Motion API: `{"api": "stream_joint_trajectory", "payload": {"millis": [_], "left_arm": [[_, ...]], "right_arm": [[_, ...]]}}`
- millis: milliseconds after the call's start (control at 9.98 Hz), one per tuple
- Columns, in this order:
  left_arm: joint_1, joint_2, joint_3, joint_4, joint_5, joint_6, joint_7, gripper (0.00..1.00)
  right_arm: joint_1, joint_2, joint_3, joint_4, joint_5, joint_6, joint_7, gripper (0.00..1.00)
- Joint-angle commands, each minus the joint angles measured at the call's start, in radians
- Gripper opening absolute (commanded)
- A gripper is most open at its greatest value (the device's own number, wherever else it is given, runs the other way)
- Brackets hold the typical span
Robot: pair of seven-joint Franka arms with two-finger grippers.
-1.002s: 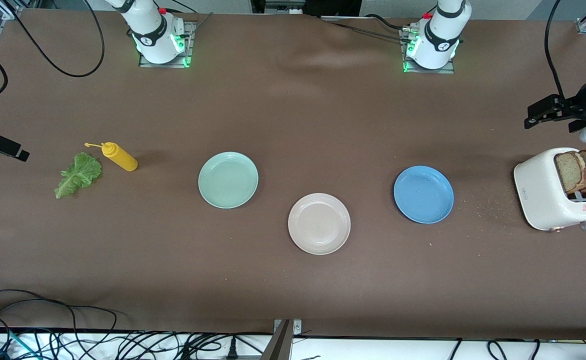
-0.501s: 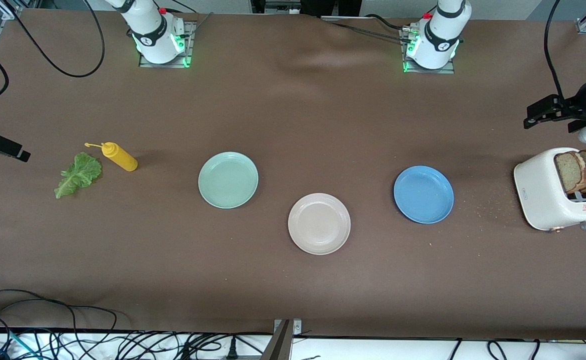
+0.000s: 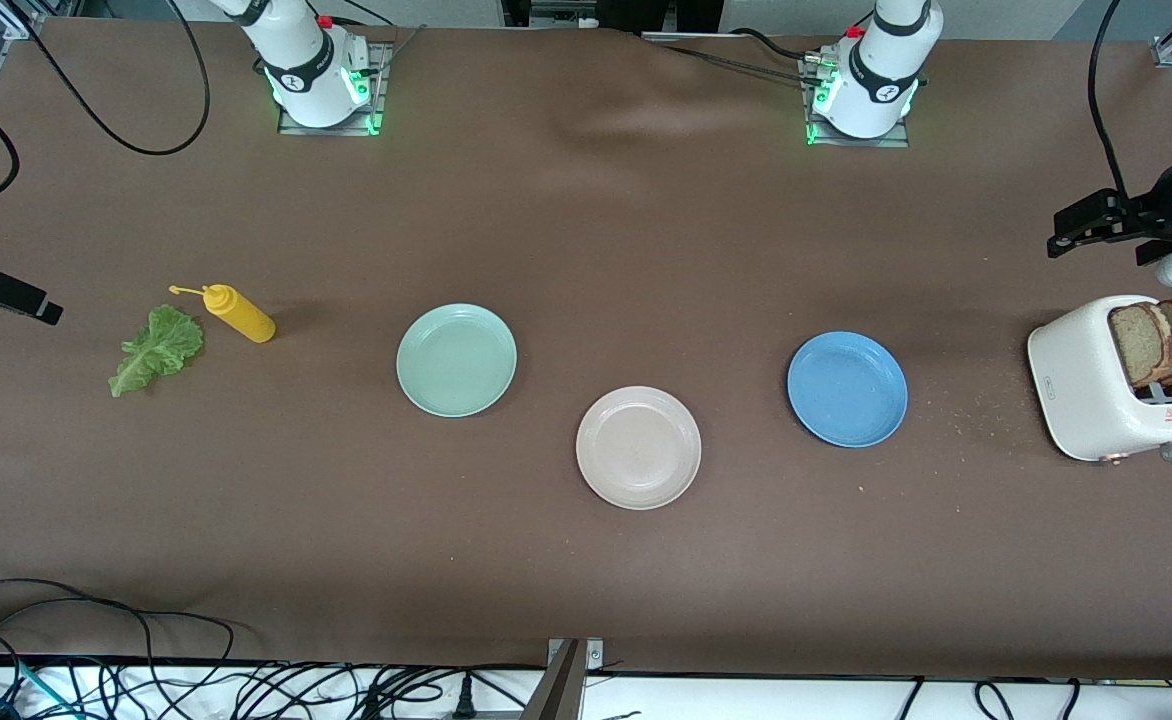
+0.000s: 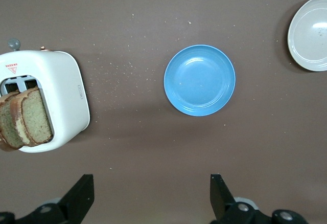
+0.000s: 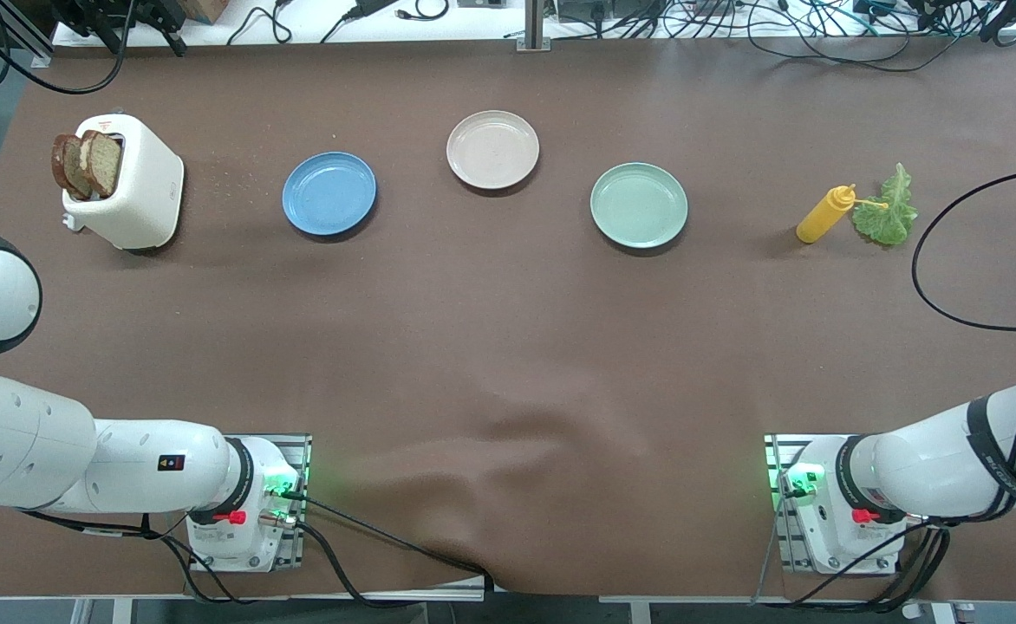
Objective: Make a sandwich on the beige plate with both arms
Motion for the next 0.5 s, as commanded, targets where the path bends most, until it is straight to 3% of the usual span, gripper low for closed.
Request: {"api": "stream_joint_trajectory", "payload": {"millis": [0,401], "left_arm": [[0.0,0.011,0.0,0.027,-0.001,-0.023,0.023,1.0],[0.0,0.012,0.0,0.027,-0.001,-0.022,0.023,1.0]], "right_arm": [[0.001,-0.003,-0.002,0.0,0.005,-0.003,-0.01,1.0],[0.001,0.004,-0.002,0.002,-0.003,0.0,-0.008,1.0]]}}
